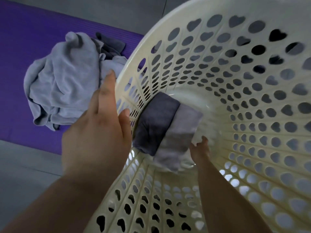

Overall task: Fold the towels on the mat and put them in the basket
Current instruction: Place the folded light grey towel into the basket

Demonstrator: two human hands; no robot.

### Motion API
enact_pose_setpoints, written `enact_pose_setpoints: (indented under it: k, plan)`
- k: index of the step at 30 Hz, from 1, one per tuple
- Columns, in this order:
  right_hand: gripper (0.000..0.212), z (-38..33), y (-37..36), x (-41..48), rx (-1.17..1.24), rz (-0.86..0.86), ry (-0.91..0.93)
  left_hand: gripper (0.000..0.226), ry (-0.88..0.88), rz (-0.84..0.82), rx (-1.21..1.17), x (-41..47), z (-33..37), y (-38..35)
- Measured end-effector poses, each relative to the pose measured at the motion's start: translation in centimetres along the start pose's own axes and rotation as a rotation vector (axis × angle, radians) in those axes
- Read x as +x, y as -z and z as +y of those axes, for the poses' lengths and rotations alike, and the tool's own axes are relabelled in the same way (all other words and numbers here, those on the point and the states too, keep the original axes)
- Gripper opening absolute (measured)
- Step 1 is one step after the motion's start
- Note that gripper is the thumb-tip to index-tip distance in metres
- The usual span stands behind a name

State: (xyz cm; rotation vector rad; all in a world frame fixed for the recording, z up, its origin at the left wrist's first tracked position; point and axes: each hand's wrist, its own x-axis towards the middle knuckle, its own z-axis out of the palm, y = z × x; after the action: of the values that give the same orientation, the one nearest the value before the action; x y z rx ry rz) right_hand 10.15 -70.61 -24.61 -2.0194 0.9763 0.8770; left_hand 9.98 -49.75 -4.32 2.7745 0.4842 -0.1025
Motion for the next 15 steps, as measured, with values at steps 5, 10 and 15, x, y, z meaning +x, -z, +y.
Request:
enact_pose_setpoints:
  k: [5,10,15]
  plan:
    - [0.042,-2.2,4.5,-7.5,-0.167,-0.041,0.110,0.067,0.161,-0.238,-0.090,0.8,0.2,1.8]
    - [0.031,-9.7,11.1,-16.9,-0.310,-0.104,0.262,0.056,0.120,-0.701,-0.113,1.2,-4.0,8.7]
    - [0.019,-20.7,15.0,-27.9,-0.420,0.001,0.459,0.022,0.249,-0.561,-0.110,-1.8,-8.6,20.8]
